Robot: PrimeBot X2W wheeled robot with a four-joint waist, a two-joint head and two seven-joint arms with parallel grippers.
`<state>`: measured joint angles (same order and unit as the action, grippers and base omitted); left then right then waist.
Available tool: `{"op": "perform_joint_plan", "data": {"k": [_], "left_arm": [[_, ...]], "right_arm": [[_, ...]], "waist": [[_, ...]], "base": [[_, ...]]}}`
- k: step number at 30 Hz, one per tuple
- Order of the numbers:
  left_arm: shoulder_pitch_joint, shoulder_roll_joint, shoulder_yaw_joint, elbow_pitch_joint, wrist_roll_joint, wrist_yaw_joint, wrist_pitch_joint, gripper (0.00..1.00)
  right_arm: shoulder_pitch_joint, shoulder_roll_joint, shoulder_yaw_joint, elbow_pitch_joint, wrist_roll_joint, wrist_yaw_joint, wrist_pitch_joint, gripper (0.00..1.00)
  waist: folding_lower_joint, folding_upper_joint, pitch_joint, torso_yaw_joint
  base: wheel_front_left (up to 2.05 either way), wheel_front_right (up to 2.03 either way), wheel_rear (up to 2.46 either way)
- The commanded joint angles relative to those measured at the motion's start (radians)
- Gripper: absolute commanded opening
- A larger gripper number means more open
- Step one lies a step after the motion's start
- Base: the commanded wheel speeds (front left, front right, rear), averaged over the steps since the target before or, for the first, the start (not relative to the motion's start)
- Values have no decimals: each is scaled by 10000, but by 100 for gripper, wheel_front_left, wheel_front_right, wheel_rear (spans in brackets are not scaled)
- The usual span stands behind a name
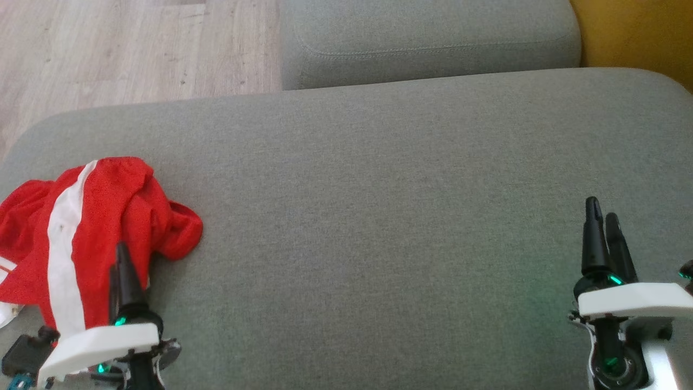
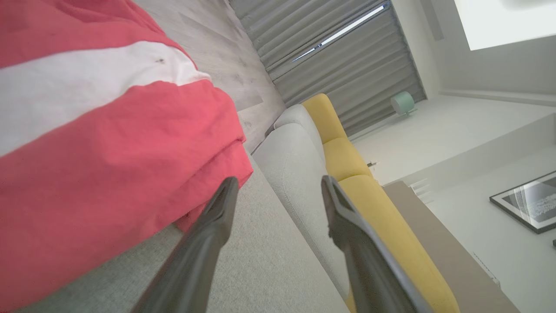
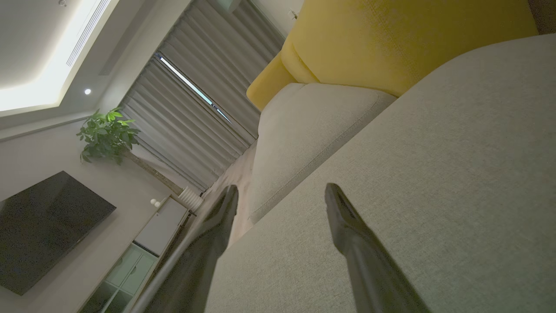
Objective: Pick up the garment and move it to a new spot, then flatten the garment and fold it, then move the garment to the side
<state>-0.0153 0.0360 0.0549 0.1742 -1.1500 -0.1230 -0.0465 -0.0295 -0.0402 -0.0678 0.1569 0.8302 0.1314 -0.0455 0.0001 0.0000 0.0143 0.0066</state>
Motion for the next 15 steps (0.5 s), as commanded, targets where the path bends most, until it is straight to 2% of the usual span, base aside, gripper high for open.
{"op": "perform_joint_plan", "data": {"k": [1, 15], "left_arm": [[-416, 86, 54, -440, 259, 13, -107, 100], [-326, 98, -744, -1069, 3150, 210, -522, 100]], "right_arm": [[-323, -55, 134, -466, -302, -3, -133, 100], [-368, -64, 368, -537, -2635, -4, -545, 100]], "waist": [[-1, 0, 4, -3], [-1, 0, 99, -113]], "base": [[0, 0, 0], [0, 0, 0]]}}
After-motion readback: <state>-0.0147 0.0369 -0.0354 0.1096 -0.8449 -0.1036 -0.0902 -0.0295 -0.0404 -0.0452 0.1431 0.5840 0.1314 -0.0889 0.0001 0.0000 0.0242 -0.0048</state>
